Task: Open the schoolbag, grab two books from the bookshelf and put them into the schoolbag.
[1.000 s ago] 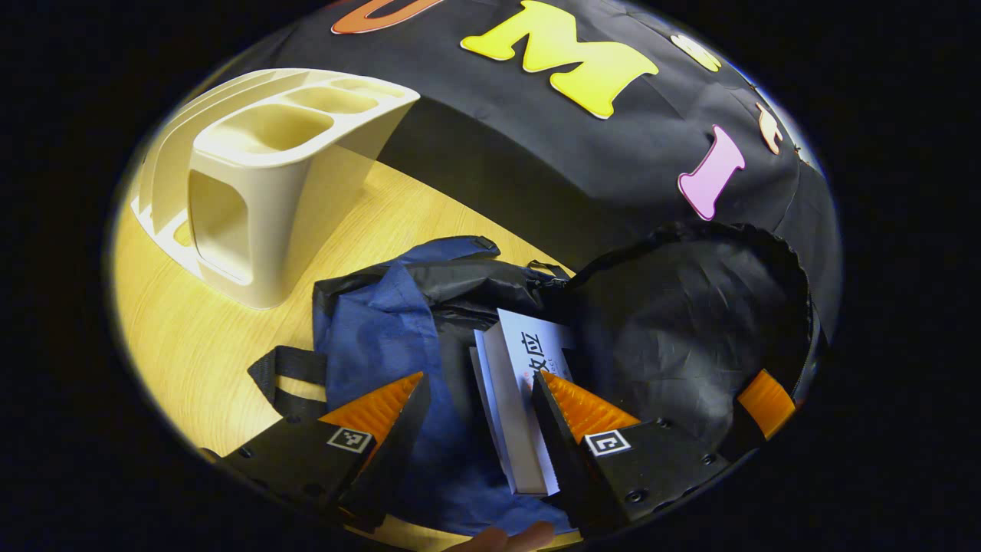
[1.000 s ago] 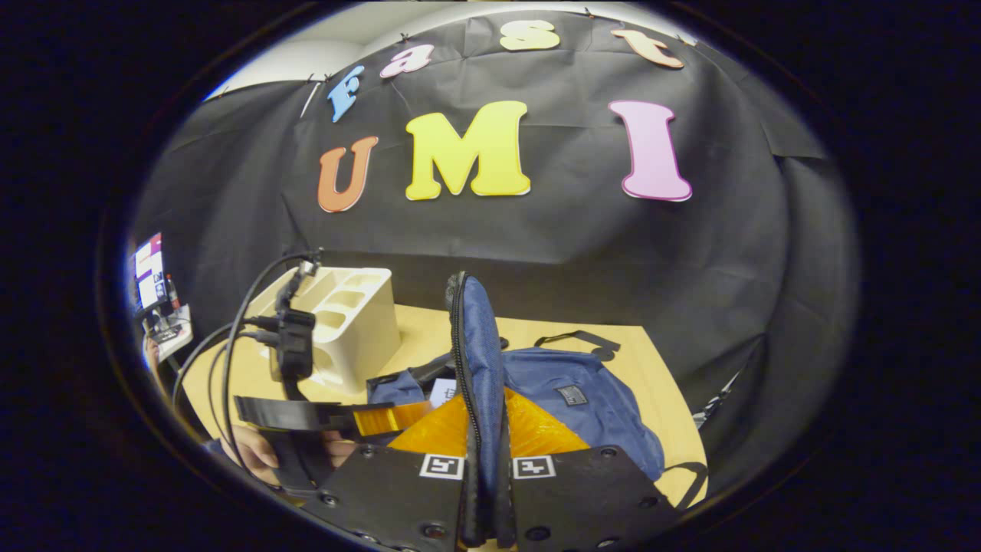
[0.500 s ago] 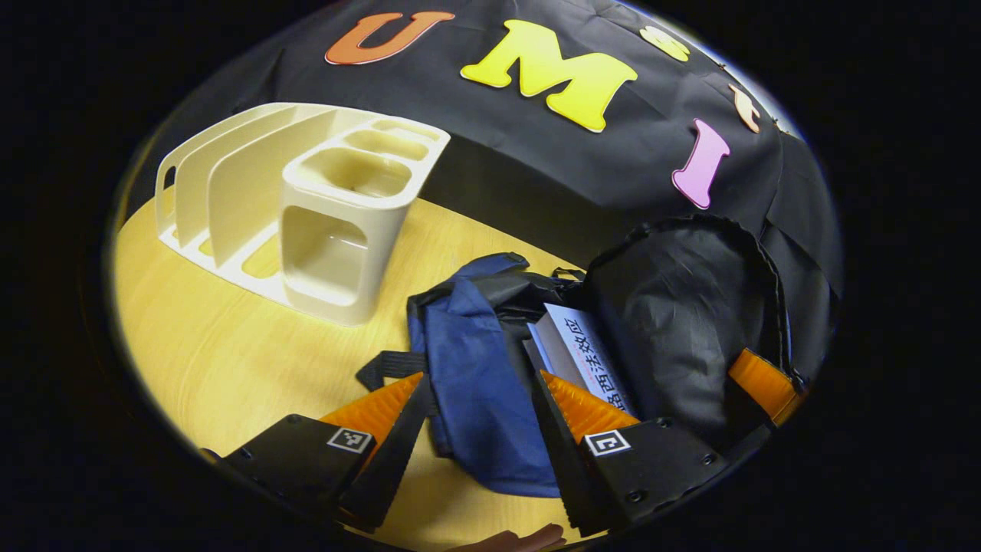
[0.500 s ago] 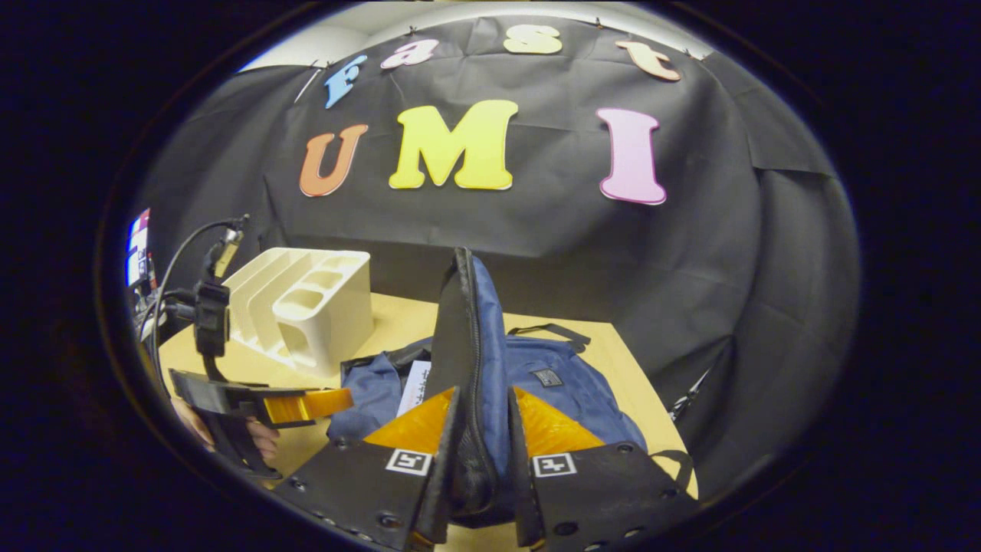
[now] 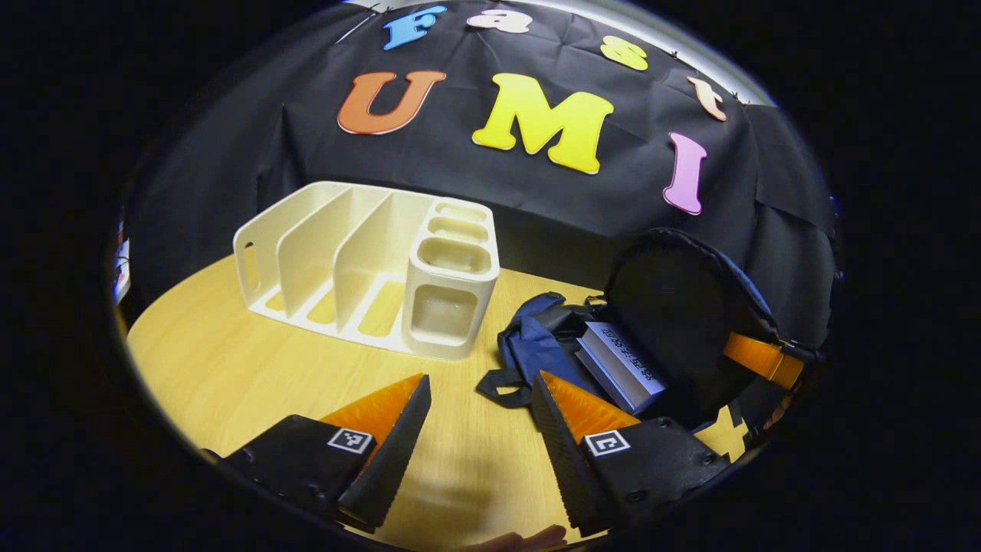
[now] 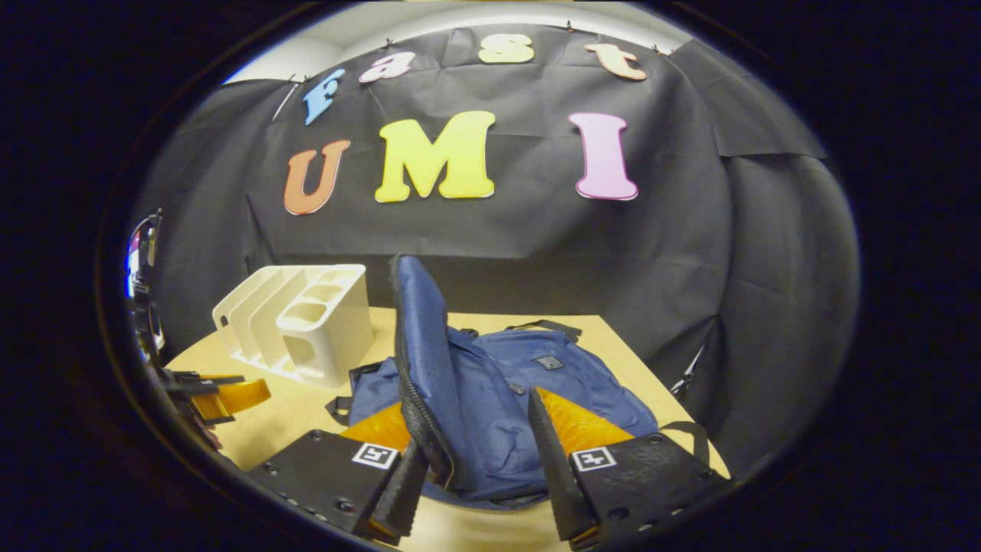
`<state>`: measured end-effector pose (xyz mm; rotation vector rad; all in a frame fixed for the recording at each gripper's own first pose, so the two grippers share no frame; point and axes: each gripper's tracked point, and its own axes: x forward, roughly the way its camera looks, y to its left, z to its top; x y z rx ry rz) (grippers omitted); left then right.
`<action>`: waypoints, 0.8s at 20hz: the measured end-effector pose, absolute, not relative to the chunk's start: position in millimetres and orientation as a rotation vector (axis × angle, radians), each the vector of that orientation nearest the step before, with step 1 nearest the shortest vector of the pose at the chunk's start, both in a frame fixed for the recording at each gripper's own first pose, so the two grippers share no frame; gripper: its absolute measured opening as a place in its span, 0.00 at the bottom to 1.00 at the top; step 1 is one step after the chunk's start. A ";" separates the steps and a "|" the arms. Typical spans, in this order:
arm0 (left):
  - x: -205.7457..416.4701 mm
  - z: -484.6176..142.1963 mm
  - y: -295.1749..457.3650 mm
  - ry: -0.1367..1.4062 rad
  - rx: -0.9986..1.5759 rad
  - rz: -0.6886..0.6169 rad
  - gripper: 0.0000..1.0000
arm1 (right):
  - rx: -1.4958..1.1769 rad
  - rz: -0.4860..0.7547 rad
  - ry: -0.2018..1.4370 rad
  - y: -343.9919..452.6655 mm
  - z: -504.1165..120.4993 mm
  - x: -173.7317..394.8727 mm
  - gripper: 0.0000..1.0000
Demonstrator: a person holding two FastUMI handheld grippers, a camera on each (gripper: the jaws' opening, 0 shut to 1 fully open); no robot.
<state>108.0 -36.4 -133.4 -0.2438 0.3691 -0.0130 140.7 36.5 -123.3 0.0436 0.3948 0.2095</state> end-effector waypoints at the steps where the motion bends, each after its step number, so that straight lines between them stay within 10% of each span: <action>1: 100.6 -122.2 -31.8 0.342 -0.229 -0.011 0.85 | 0.032 0.198 0.388 36.3 -121.0 137.6 0.68; 16: 28.7 -38.7 1.0 0.158 -0.182 0.001 0.85 | 0.057 0.080 0.172 -25.4 -35.5 26.5 0.75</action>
